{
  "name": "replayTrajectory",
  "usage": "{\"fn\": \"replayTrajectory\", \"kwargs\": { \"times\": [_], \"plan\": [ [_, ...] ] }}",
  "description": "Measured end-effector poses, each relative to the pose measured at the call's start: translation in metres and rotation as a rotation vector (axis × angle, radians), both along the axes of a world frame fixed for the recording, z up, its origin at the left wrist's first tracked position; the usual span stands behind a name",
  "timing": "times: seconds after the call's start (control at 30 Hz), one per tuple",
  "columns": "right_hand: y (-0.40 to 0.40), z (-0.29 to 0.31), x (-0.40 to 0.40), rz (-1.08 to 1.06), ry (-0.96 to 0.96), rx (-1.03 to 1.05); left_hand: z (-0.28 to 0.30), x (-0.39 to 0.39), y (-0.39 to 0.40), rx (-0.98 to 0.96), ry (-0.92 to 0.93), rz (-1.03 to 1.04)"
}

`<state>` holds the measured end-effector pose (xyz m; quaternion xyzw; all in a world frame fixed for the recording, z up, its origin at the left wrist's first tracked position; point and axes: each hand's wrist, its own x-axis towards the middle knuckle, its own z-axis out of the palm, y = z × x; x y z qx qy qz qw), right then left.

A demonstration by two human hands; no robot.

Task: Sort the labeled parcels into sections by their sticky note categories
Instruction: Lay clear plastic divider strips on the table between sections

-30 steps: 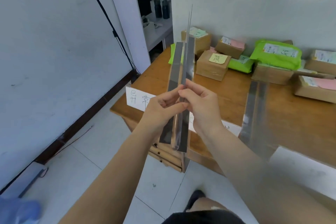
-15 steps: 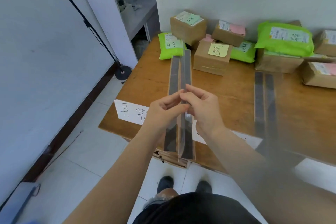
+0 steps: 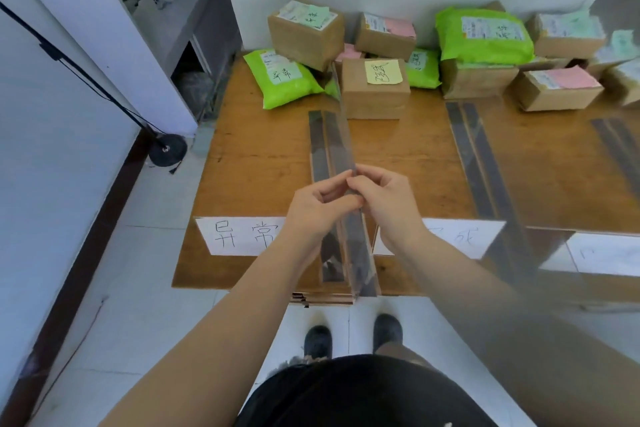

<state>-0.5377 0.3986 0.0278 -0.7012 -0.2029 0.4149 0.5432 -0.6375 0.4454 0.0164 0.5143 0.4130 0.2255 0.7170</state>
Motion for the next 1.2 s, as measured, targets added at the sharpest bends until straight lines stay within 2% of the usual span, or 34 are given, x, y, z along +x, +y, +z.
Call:
{"fn": "replayTrajectory", "kwargs": {
  "times": [0.27,0.53,0.6,0.73,0.9,0.97,1.2],
  "plan": [
    [0.013,0.005,0.007,-0.023,-0.101,0.016,0.005,0.005,0.017,-0.023,-0.048,-0.062],
    [0.021,-0.020,0.003,0.079,-0.227,-0.125,-0.017,0.007,0.032,0.002,0.067,-0.148],
    [0.025,-0.026,0.005,0.120,-0.250,-0.200,-0.023,0.008,0.041,0.089,0.189,-0.219],
    [0.035,-0.036,0.013,0.231,-0.356,-0.335,-0.035,0.014,0.051,0.461,0.580,-0.486],
    [0.046,-0.036,0.016,0.428,-0.604,-0.503,-0.032,0.015,0.059,0.645,0.668,-0.599],
    [0.049,-0.040,0.014,0.468,-0.603,-0.526,-0.031,0.012,0.065,0.648,0.659,-0.580],
    [0.055,-0.046,0.010,0.389,-0.499,-0.421,-0.036,0.018,0.067,0.479,0.577,-0.624]
  ]
}}
